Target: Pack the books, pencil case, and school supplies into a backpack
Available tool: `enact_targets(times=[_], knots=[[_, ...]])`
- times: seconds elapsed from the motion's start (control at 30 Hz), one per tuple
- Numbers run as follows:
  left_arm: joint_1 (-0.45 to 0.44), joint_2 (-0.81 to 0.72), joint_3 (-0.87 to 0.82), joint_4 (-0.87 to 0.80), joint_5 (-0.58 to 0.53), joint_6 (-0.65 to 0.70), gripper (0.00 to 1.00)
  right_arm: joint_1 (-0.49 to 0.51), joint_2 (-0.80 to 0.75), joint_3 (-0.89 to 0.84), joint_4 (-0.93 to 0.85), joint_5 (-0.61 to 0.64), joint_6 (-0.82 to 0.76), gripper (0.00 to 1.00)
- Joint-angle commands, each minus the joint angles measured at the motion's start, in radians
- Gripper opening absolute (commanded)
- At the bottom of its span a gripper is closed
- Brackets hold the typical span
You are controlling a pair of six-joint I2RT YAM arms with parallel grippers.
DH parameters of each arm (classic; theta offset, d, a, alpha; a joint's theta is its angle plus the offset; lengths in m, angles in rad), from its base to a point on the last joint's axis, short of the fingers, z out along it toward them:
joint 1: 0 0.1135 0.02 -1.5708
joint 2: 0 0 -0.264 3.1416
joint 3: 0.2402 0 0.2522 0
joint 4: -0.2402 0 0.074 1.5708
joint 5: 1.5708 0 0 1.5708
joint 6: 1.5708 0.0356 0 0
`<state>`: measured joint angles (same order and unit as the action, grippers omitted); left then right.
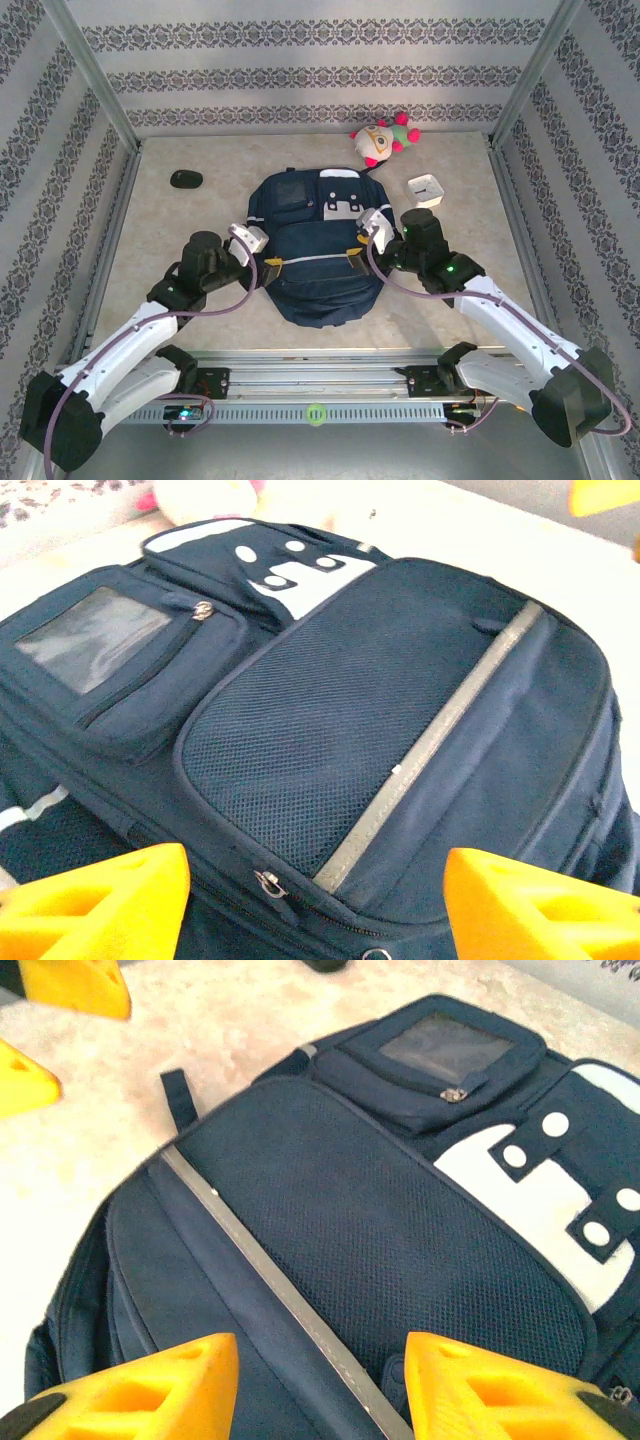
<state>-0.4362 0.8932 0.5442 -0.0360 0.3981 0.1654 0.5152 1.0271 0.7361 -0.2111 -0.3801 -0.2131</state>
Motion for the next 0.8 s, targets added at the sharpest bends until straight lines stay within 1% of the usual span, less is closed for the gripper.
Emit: enact_targets(times=[0.0,0.03,0.07,0.1,0.13,0.17,0.27,0.37,0.4,0.57,0.63,0.77], knots=[[0.030,0.083,0.193,-0.381,0.133,0.471,0.69,0.042,0.053,0.058,-0.034,-0.035,-0.088,0.46],[0.043,0.164,0.295,-0.649,0.104,0.767,0.71,0.049,0.103,0.060,0.018,-0.071,-0.042,0.45],[0.062,0.228,0.323,-0.775,0.060,0.976,0.70,0.048,0.120,0.053,0.056,-0.084,0.014,0.45],[0.071,0.254,0.327,-0.784,0.025,1.024,0.70,0.046,0.121,0.050,0.067,-0.091,0.040,0.46],[0.085,0.274,0.330,-0.768,0.014,1.045,0.70,0.044,0.115,0.043,0.082,-0.099,0.071,0.46],[0.098,0.286,0.328,-0.741,0.026,1.056,0.70,0.038,0.107,0.036,0.094,-0.100,0.102,0.47],[0.124,0.328,0.307,-0.607,0.074,1.039,0.72,-0.002,0.076,0.004,0.132,-0.103,0.232,0.48],[0.124,0.411,0.314,-0.569,0.094,1.009,0.72,-0.041,0.038,-0.038,0.153,-0.122,0.347,0.49],[0.123,0.428,0.310,-0.548,0.102,0.989,0.72,-0.048,0.026,-0.053,0.155,-0.119,0.374,0.49],[0.125,0.446,0.230,-0.314,0.187,0.834,0.73,-0.067,-0.049,-0.137,0.165,-0.060,0.553,0.50],[0.123,0.466,0.220,-0.274,0.208,0.784,0.73,-0.076,-0.066,-0.164,0.163,-0.056,0.628,0.50],[0.125,0.507,0.211,-0.214,0.236,0.711,0.68,-0.079,-0.103,-0.219,0.172,-0.060,0.755,0.49]])
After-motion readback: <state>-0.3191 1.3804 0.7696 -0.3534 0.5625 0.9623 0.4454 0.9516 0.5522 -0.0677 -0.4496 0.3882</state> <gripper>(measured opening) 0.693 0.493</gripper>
